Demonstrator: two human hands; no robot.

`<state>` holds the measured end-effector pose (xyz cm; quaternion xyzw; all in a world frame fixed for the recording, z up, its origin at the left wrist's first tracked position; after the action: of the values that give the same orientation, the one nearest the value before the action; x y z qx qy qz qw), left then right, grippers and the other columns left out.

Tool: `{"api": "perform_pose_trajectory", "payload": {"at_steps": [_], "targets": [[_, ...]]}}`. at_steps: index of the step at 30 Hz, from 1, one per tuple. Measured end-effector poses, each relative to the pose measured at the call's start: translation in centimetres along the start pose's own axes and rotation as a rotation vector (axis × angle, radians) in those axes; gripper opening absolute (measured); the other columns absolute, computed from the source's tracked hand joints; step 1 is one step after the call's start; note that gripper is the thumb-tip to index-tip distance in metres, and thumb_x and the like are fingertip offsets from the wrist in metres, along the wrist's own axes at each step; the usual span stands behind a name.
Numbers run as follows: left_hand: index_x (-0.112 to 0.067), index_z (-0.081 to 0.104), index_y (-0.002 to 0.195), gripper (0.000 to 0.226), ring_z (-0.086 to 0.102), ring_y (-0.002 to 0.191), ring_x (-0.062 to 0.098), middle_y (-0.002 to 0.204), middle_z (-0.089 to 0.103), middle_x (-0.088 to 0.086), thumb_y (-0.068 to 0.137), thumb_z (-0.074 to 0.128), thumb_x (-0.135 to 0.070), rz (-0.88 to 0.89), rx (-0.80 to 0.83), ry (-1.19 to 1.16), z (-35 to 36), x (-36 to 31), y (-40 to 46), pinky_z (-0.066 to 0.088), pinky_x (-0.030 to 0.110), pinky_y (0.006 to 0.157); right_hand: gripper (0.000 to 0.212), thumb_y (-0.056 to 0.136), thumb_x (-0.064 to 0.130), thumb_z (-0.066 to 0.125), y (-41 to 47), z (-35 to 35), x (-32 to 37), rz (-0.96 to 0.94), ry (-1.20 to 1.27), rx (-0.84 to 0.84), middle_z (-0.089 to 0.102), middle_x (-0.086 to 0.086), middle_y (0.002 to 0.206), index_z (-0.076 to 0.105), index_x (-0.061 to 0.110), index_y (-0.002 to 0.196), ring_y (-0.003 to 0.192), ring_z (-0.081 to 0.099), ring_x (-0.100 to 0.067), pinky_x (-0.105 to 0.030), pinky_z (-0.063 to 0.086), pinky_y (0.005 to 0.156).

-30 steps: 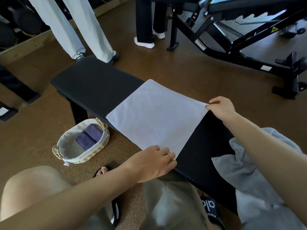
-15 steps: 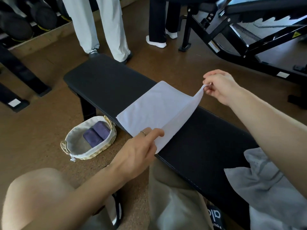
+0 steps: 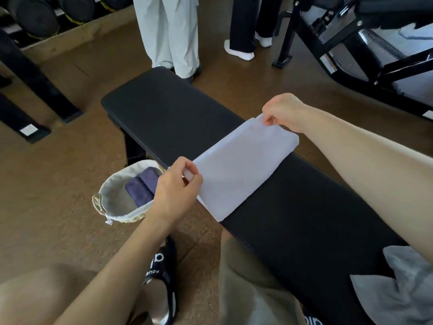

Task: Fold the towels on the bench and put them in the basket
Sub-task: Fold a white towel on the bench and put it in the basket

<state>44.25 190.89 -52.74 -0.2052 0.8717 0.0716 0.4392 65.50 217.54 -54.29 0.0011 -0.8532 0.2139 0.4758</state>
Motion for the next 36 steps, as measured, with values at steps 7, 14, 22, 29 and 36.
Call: {"api": "perform_pose_trajectory", "payload": {"at_steps": [7, 14, 22, 29, 36], "targets": [[-0.025, 0.052, 0.093, 0.009, 0.061, 0.078, 0.019, 0.09, 0.059, -0.001, 0.097, 0.054, -0.017, -0.094, -0.015, 0.039, 0.2, 2.3, 3.1, 0.052, 0.035, 0.06, 0.016, 0.094, 0.009, 0.059, 2.6, 0.4, 1.0, -0.176, -0.441, -0.103, 0.065, 0.002, 0.094, 0.07, 0.02, 0.099, 0.076, 0.059, -0.009, -0.022, 0.043, 0.059], [-0.024, 0.052, 0.09, 0.011, 0.061, 0.078, 0.02, 0.085, 0.059, 0.0, 0.095, 0.056, -0.016, -0.103, -0.018, 0.11, 0.7, 3.5, 4.3, 0.047, 0.03, 0.058, 0.016, 0.097, 0.013, 0.057, 3.9, 1.4, -0.7, -0.216, -0.471, -0.133, 0.064, 0.003, 0.106, 0.067, 0.022, 0.106, 0.1, 0.06, -0.017, -0.03, 0.047, 0.079], [-0.019, 0.052, 0.087, 0.01, 0.057, 0.067, 0.015, 0.076, 0.056, -0.002, 0.093, 0.058, -0.015, -0.074, -0.075, 0.169, 0.2, 3.2, 3.9, 0.04, 0.025, 0.054, 0.013, 0.103, 0.014, 0.048, 3.0, 2.4, -0.1, -0.337, -0.378, -0.211, 0.059, 0.001, 0.097, 0.059, 0.016, 0.109, 0.08, 0.055, -0.008, -0.017, 0.039, 0.062], [-0.019, 0.049, 0.092, 0.009, 0.059, 0.068, 0.016, 0.077, 0.056, -0.002, 0.094, 0.057, -0.016, -0.056, -0.073, 0.23, 0.4, 3.4, 3.5, 0.039, 0.022, 0.054, 0.013, 0.105, 0.019, 0.047, 3.0, 3.3, -1.0, -0.307, -0.424, -0.174, 0.06, -0.001, 0.104, 0.058, 0.017, 0.113, 0.087, 0.057, -0.011, -0.021, 0.042, 0.066], [-0.027, 0.043, 0.114, 0.022, 0.053, 0.076, 0.007, 0.105, 0.052, -0.001, 0.096, 0.055, -0.024, -0.091, -0.031, 0.255, 0.6, 4.5, 3.4, 0.043, 0.024, 0.058, 0.029, 0.103, 0.031, 0.044, 3.6, 3.6, -2.2, -0.059, -0.396, 0.037, 0.06, 0.001, 0.122, 0.062, 0.025, 0.125, 0.11, 0.055, -0.02, -0.037, 0.048, 0.091]]}}
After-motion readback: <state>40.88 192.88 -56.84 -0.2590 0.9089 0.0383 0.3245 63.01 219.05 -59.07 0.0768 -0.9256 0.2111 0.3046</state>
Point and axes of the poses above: each hand's wrist, its own y-axis towards the middle knuckle, its own z-axis out of the palm, x = y × z, the point moved 9 cm from there along y, towards the middle knuckle
